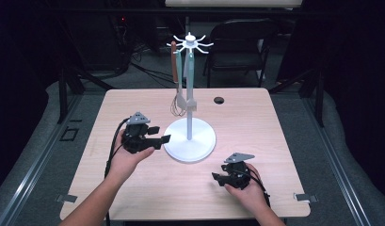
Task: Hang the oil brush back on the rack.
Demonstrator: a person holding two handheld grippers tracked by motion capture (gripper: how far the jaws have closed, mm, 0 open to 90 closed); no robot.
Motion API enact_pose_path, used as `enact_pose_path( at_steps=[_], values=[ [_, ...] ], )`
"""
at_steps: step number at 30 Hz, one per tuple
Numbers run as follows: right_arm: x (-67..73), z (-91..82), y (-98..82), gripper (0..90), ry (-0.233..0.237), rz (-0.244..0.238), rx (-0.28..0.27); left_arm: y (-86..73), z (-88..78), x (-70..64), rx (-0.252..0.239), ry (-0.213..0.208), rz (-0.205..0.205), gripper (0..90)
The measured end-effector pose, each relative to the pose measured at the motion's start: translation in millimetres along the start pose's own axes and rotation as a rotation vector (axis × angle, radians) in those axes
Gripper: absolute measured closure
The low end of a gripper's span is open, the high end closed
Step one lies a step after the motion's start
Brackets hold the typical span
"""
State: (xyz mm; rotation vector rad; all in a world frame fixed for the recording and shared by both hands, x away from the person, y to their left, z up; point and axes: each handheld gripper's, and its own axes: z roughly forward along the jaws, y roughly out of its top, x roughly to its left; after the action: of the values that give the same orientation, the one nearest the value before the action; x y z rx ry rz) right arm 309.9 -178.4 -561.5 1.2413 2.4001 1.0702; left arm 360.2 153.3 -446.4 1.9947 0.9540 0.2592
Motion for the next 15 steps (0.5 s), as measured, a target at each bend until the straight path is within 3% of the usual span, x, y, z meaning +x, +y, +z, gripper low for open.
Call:
enact_pose_path(
  at_steps=[9,13,15],
  values=[
    [-0.7,-0.6,-0.3,46.0,-0.001,-0.005,-0.009,-38.7,3.5,3.9,0.023,0.013,-0.044,41.7],
    [-0.1,-0.1,-0.3,45.0,-0.001,-0.012,-0.010,-64.6,7.9,7.0,0.043,0.032,-0.069,41.3],
    [0.1,0.2,-0.3,44.8,-0.002,-0.014,-0.015,-69.5,8.3,8.4,0.047,0.043,-0.062,41.0]
  ],
)
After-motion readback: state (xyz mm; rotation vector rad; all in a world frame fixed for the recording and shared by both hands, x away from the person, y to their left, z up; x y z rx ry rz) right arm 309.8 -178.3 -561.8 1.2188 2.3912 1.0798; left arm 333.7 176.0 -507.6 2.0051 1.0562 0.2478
